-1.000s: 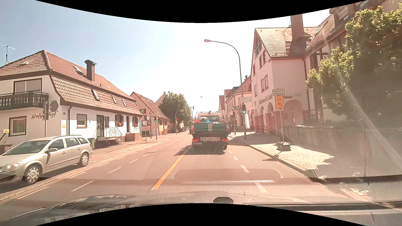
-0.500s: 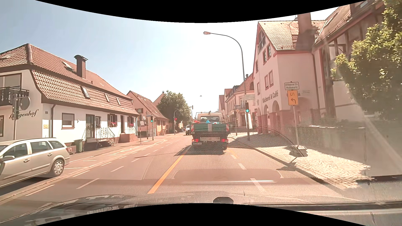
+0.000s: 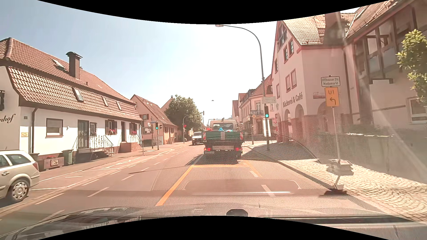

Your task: Follow the waypoints while adhering to traffic rules and regulations

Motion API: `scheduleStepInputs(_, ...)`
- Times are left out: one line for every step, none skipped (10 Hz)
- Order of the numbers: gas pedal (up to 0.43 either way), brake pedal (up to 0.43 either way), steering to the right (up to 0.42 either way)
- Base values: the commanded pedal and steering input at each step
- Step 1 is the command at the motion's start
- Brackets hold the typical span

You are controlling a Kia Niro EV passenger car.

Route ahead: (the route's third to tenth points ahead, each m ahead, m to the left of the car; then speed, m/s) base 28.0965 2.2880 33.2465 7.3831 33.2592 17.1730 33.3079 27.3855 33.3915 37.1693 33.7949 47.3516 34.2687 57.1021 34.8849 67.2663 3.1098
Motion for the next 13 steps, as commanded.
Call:
scheduleStepInputs(0.020,0.000,0.003)
scheduleStepInputs(0.028,0.000,0.003)
scheduleStepInputs(0.028,0.000,0.003)
scheduleStepInputs(0.028,0.000,0.003)
scheduleStepInputs(0.028,0.000,0.003)
scheduleStepInputs(0.047,0.000,0.003)
scheduleStepInputs(0.059,0.000,0.003)
scheduleStepInputs(0.059,0.000,0.003)
scheduleStepInputs(0.067,0.000,0.003)
scheduleStepInputs(0.079,0.000,0.003)
scheduleStepInputs(0.087,0.000,0.003)
scheduleStepInputs(0.087,0.000,0.003)
scheduleStepInputs(0.098,0.000,0.003)
